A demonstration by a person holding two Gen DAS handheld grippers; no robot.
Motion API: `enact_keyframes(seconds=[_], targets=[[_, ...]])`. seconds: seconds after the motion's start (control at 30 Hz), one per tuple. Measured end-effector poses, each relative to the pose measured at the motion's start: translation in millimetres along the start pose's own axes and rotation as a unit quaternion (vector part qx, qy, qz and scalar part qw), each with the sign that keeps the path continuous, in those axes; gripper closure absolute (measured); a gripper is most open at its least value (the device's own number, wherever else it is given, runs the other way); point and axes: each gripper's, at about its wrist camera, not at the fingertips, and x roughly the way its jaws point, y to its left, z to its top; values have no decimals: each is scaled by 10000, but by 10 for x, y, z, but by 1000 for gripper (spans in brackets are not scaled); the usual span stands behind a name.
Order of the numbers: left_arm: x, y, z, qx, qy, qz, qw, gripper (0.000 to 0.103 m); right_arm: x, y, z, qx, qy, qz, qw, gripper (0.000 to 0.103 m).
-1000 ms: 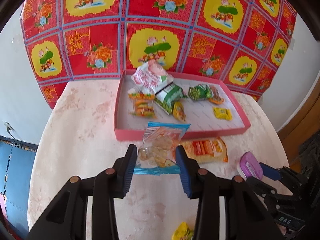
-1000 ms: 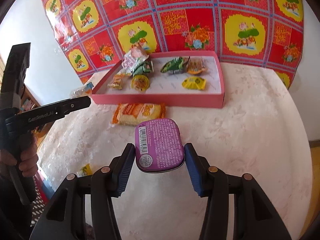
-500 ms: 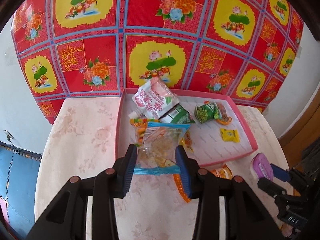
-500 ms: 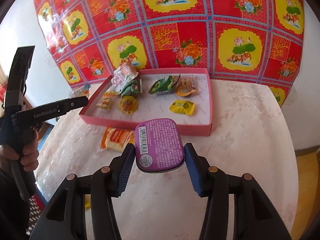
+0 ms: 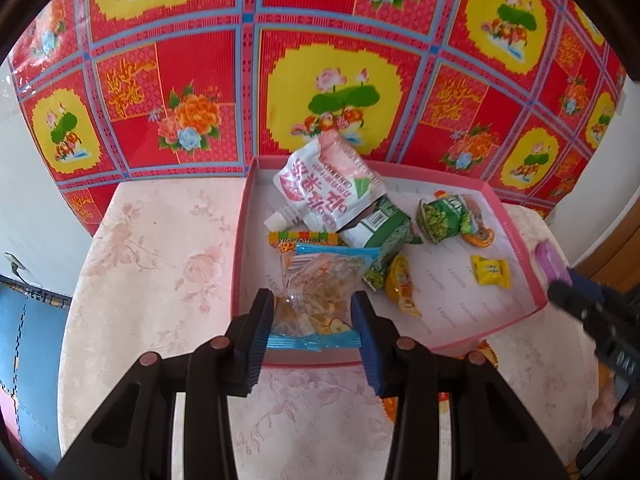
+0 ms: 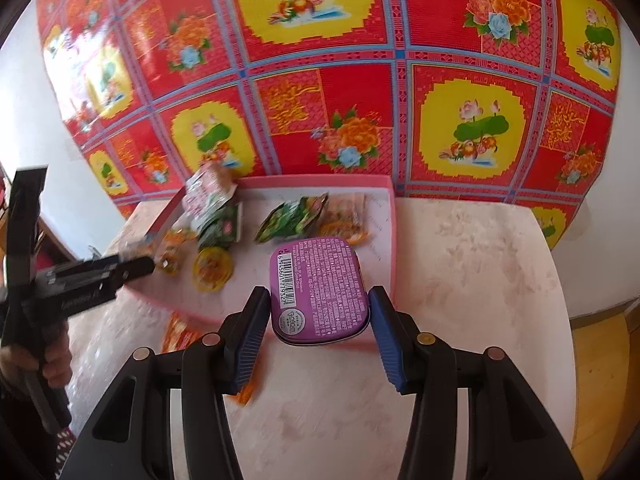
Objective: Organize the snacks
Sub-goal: 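Carry the candy pack and purple tin over the pink box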
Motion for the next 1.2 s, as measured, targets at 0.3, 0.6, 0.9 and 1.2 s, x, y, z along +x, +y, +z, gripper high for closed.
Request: enact_keyframes(seconds=[0.3,0.6,0.9,1.2], targets=[[159,48,21,-26,114,116,9999,61,320,-86,171,125,89,-38,9999,51],[294,38,75,-72,208,159,9996,62,558,-136,304,203,117,-64,9997,51],[362,-26,120,13,230,199,9995,62,728,-199,367,264,148,-141,9994,51],[399,-69,142,3,301,200,9993,61,813,-150,364,174,204,-161,9995,51]])
